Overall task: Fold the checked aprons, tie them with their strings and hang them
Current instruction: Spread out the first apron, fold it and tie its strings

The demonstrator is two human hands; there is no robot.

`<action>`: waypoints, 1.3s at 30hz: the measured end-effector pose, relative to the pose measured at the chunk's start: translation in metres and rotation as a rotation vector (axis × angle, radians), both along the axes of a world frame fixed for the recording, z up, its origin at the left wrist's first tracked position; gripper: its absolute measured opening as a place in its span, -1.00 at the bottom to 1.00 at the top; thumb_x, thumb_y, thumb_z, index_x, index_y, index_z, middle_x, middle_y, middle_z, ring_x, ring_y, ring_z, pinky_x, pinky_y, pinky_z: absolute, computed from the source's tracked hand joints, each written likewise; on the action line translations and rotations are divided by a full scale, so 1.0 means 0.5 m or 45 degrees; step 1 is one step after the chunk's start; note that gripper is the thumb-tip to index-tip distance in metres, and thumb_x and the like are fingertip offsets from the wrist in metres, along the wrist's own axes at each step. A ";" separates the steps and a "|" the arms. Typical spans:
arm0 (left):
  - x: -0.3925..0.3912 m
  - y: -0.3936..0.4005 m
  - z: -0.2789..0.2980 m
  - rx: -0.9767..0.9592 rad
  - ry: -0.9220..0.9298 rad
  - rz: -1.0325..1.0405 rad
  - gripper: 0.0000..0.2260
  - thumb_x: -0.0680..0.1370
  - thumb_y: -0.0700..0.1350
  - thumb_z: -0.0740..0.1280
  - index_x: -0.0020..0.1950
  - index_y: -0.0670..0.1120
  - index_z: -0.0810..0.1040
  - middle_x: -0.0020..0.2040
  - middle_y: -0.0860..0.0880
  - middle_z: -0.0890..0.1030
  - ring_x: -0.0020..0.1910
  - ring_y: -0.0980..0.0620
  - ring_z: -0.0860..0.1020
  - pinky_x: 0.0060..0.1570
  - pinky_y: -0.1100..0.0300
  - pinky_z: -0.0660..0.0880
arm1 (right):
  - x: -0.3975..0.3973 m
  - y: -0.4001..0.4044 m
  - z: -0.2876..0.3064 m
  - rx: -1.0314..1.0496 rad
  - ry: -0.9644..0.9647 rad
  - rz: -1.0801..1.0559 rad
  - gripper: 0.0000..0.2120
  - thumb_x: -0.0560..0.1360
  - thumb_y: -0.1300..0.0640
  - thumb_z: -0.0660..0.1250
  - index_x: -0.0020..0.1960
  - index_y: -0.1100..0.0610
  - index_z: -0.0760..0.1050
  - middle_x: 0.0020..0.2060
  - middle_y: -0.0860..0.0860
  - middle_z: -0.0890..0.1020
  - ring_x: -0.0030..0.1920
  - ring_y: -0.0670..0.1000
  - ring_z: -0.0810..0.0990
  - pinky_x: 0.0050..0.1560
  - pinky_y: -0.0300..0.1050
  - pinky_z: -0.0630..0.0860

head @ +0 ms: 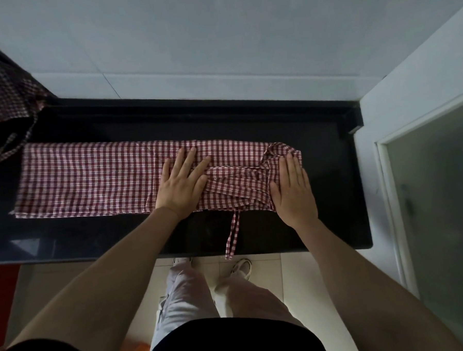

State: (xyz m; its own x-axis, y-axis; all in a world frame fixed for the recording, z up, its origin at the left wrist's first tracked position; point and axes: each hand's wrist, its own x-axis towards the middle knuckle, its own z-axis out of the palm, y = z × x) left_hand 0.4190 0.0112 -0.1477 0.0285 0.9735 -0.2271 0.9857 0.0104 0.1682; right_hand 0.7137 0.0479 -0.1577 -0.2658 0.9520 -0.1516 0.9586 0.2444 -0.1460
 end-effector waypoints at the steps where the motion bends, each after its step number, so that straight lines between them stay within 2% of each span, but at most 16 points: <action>1: 0.013 0.004 0.000 -0.001 -0.017 -0.002 -0.51 0.63 0.19 -0.29 0.58 0.22 -0.20 0.60 0.04 -0.24 0.56 -0.01 -0.31 0.52 -0.09 -0.26 | 0.015 0.001 -0.001 -0.003 -0.006 0.001 -0.37 0.68 -0.17 -0.17 0.61 0.16 -0.17 0.61 0.10 -0.12 0.59 0.03 -0.18 0.57 -0.01 -0.16; 4: 0.046 0.008 0.002 -0.002 -0.041 -0.021 -0.49 0.62 0.20 -0.30 0.58 0.22 -0.19 0.61 0.03 -0.22 0.57 -0.02 -0.30 0.52 -0.09 -0.26 | 0.054 0.009 0.004 -0.014 0.011 0.009 -0.39 0.68 -0.11 -0.09 0.62 0.17 -0.12 0.61 0.10 -0.07 0.60 0.04 -0.14 0.58 0.02 -0.11; 8: 0.093 0.014 0.003 0.004 -0.042 -0.051 -0.50 0.63 0.21 -0.27 0.58 0.21 -0.21 0.60 0.02 -0.25 0.56 -0.03 -0.31 0.52 -0.11 -0.26 | 0.048 0.027 0.054 0.129 0.223 -0.266 -0.51 0.65 0.07 0.04 0.54 0.22 0.21 0.55 0.15 0.24 0.58 0.11 0.09 0.57 0.13 0.06; 10: 0.105 0.017 0.004 0.003 -0.035 -0.067 -0.51 0.65 0.20 -0.24 0.58 0.21 -0.22 0.60 0.02 -0.25 0.56 -0.03 -0.31 0.52 -0.11 -0.25 | -0.003 0.030 0.082 0.244 0.292 -0.227 -0.48 0.64 0.07 0.05 0.55 0.23 0.18 0.56 0.15 0.20 0.59 0.10 0.06 0.58 0.07 0.00; 12: 0.112 0.019 0.004 0.009 -0.035 -0.081 -0.51 0.65 0.20 -0.23 0.58 0.21 -0.21 0.60 0.02 -0.24 0.56 -0.02 -0.31 0.53 -0.11 -0.25 | -0.062 0.024 0.083 0.251 0.306 -0.064 -0.44 0.65 0.02 0.05 0.58 0.22 0.10 0.58 0.14 0.12 0.60 0.08 -0.01 0.58 0.04 -0.05; 15: 0.112 0.019 0.006 0.006 -0.051 -0.074 -0.51 0.64 0.20 -0.22 0.58 0.21 -0.20 0.60 0.02 -0.24 0.56 -0.02 -0.31 0.52 -0.10 -0.26 | -0.103 0.011 0.040 0.159 0.166 -0.030 -0.42 0.67 -0.09 -0.03 0.60 0.18 0.09 0.59 0.14 0.10 0.60 0.11 -0.03 0.57 0.13 0.00; 18: 0.112 0.020 0.006 -0.007 -0.034 -0.075 -0.50 0.63 0.22 -0.25 0.58 0.21 -0.23 0.60 0.02 -0.26 0.56 -0.02 -0.32 0.52 -0.10 -0.27 | -0.089 0.006 0.005 0.055 0.101 -0.133 -0.39 0.66 -0.15 -0.10 0.61 0.15 0.05 0.60 0.13 0.06 0.60 0.13 -0.08 0.57 0.16 -0.02; 24: 0.148 0.024 0.009 -0.039 -0.056 -0.051 -0.49 0.64 0.20 -0.24 0.58 0.19 -0.24 0.60 0.00 -0.28 0.56 -0.03 -0.33 0.52 -0.11 -0.27 | -0.051 0.027 0.006 0.033 0.068 -0.072 -0.38 0.66 -0.16 -0.12 0.62 0.12 -0.02 0.61 0.10 -0.02 0.60 0.11 -0.15 0.57 0.07 -0.17; 27: 0.179 0.034 0.010 -0.037 -0.056 -0.118 -0.49 0.64 0.18 -0.25 0.58 0.16 -0.28 0.59 -0.01 -0.30 0.55 -0.04 -0.34 0.52 -0.10 -0.28 | -0.006 0.036 0.008 0.020 0.030 -0.086 -0.38 0.65 -0.17 -0.15 0.62 0.10 -0.05 0.61 0.09 -0.05 0.60 0.10 -0.16 0.57 0.06 -0.17; 31: 0.193 0.037 0.012 -0.030 -0.094 -0.193 -0.49 0.63 0.19 -0.27 0.59 0.15 -0.22 0.60 0.01 -0.25 0.56 -0.02 -0.31 0.54 -0.10 -0.22 | 0.038 0.050 0.013 0.009 -0.025 -0.070 -0.37 0.64 -0.18 -0.18 0.62 0.11 -0.06 0.61 0.10 -0.05 0.60 0.11 -0.15 0.57 0.07 -0.16; 33: 0.184 0.032 0.015 -0.022 -0.062 -0.176 -0.48 0.62 0.20 -0.30 0.59 0.16 -0.22 0.61 0.00 -0.24 0.56 -0.03 -0.30 0.53 -0.11 -0.24 | 0.037 0.056 0.023 -0.005 -0.034 -0.075 -0.36 0.64 -0.18 -0.17 0.62 0.13 -0.04 0.61 0.12 -0.03 0.60 0.13 -0.13 0.57 0.08 -0.15; 35: 0.159 0.026 0.026 -0.016 -0.078 -0.119 -0.48 0.63 0.21 -0.29 0.59 0.16 -0.20 0.60 0.01 -0.24 0.56 -0.02 -0.32 0.52 -0.10 -0.28 | 0.013 0.055 0.043 0.014 0.014 -0.133 -0.39 0.65 -0.13 -0.08 0.60 0.18 0.05 0.59 0.16 0.04 0.59 0.16 -0.09 0.57 0.11 -0.11; 39: 0.079 0.015 0.056 0.049 -0.164 0.077 -0.50 0.65 0.16 -0.20 0.59 0.14 -0.15 0.61 0.02 -0.20 0.56 0.01 -0.29 0.50 -0.06 -0.32 | -0.100 0.043 0.090 0.219 0.164 -0.074 -0.45 0.64 -0.04 0.06 0.54 0.24 0.21 0.55 0.20 0.20 0.58 0.17 0.06 0.57 0.14 -0.01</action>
